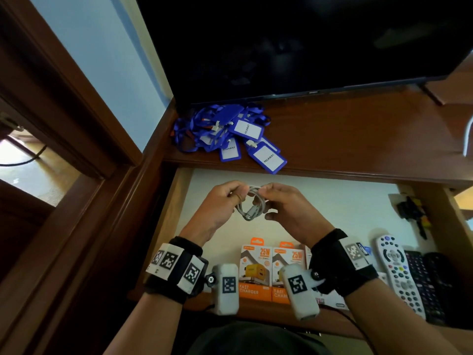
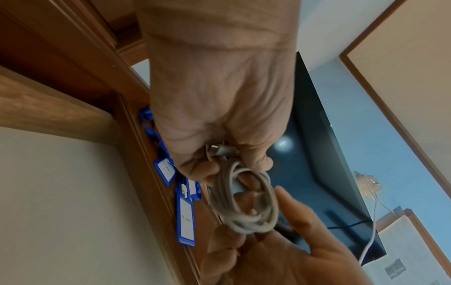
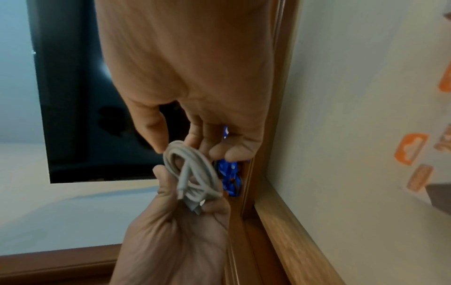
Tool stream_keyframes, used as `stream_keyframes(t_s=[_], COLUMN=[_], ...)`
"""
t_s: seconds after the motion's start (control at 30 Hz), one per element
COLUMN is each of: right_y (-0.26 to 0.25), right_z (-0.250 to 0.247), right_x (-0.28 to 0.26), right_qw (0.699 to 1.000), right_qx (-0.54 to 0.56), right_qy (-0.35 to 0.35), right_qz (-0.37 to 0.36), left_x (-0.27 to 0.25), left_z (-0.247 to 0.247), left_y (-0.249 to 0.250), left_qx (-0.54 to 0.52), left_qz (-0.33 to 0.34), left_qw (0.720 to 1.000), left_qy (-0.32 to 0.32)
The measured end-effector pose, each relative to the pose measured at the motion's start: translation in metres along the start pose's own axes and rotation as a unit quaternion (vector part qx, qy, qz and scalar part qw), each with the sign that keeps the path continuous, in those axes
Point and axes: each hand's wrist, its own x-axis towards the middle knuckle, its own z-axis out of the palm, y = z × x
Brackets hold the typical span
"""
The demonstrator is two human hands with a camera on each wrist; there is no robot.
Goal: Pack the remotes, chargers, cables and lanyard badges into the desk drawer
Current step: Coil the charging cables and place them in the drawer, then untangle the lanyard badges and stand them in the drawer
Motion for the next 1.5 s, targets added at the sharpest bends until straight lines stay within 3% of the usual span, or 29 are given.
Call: stream_keyframes(t_s=[0.4,0.53,0.73,0.83,1.0,1.1,1.17,1.23,1.33,1.5], right_y=[0.008,0.011,0.010,0.009,0.010,0.011,0.011,0.010,0.008,0.010], right_z=[-0.019,-0.014,-0.001,0.007,0.015,0.011,0.002,-0.011,-0.034,-0.039], right_x=[0.002,0.006,0.026,0.040,0.061,0.076,0.091,0.111,0.139,0.156], right_qw=[0.993,0.984,0.971,0.957,0.939,0.948,0.948,0.920,0.815,0.770], right_qx=[-0.102,-0.172,-0.238,-0.285,-0.326,-0.305,-0.292,-0.328,-0.486,-0.561], right_qy=[0.039,0.016,-0.021,-0.026,-0.037,0.024,0.110,0.213,0.312,0.298], right_qz=[-0.038,-0.049,0.012,0.048,0.102,0.089,0.058,0.001,-0.044,-0.052], left_x=[-0.003,-0.004,0.006,0.019,0.047,0.062,0.068,0.072,0.077,0.080], left_z=[0.021,0.013,-0.004,-0.016,-0.048,-0.066,-0.076,-0.082,-0.088,-0.085], left_y=[-0.003,-0.011,-0.024,-0.032,-0.050,-0.070,-0.089,-0.111,-0.143,-0.179], left_qx=[0.030,0.080,0.138,0.177,0.278,0.349,0.401,0.442,0.507,0.557], left_qz=[-0.026,-0.023,0.020,0.010,-0.030,-0.045,-0.060,-0.081,-0.096,-0.095], left_qw=[0.997,0.995,0.988,0.984,0.956,0.925,0.895,0.864,0.811,0.761], left_qy=[0.060,0.059,0.067,0.031,-0.084,-0.140,-0.183,-0.228,-0.274,-0.319])
